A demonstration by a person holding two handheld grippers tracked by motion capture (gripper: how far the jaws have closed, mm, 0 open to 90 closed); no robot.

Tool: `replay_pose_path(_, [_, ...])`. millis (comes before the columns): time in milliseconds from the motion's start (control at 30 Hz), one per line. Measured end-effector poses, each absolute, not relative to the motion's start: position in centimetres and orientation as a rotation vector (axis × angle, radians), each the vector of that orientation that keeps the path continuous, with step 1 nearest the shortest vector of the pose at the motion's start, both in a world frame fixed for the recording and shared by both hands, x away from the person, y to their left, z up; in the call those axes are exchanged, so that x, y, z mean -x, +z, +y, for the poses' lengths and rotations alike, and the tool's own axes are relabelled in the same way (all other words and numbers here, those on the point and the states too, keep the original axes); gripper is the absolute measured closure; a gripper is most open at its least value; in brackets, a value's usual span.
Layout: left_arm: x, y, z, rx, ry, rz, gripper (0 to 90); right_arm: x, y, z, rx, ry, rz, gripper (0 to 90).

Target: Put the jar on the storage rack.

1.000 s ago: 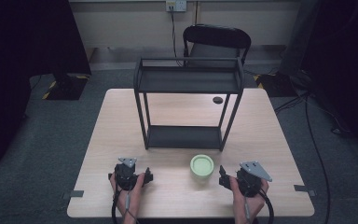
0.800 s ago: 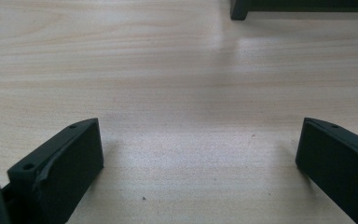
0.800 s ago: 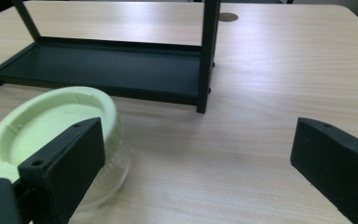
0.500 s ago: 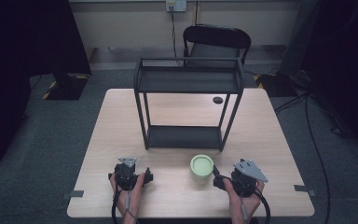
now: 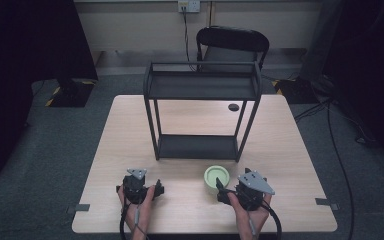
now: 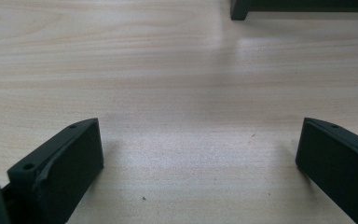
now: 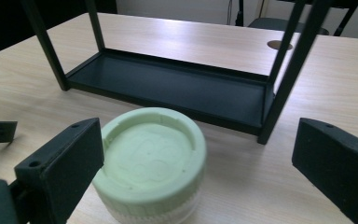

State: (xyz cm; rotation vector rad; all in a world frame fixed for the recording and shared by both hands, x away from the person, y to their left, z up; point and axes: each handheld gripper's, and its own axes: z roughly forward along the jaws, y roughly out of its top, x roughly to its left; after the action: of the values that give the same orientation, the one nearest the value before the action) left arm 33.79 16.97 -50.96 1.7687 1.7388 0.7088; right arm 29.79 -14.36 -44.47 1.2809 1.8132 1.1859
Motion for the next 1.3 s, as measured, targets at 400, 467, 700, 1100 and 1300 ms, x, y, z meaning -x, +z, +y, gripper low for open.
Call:
replay_pose_path(400, [-33.8, -51.0, 17.0, -1.769, 0.709, 1.739, 0.2, -30.5, -44.5, -12.8, -1.217, 1.223, 1.845, 1.2])
replay_pose_path(467, [-33.8, -51.0, 17.0, -1.769, 0.709, 1.739, 0.2, -30.7, -44.7, -12.5, -1.206, 1.224, 1.848, 1.1])
replay_pose_path(700, [-33.8, -51.0, 17.0, -1.769, 0.709, 1.739, 0.2, -31.3, -45.9, -11.7, -1.190, 1.235, 1.878, 1.2])
replay_pose_path(1100, [-33.8, -51.0, 17.0, -1.769, 0.709, 1.739, 0.2, -32.4, -47.7, -11.2, -1.224, 1.218, 1.913, 1.4])
replay_pose_path(1300, [-33.8, -51.0, 17.0, -1.769, 0.709, 1.739, 0.2, -32.9, -48.3, -11.0, -1.239, 1.220, 1.932, 1.9])
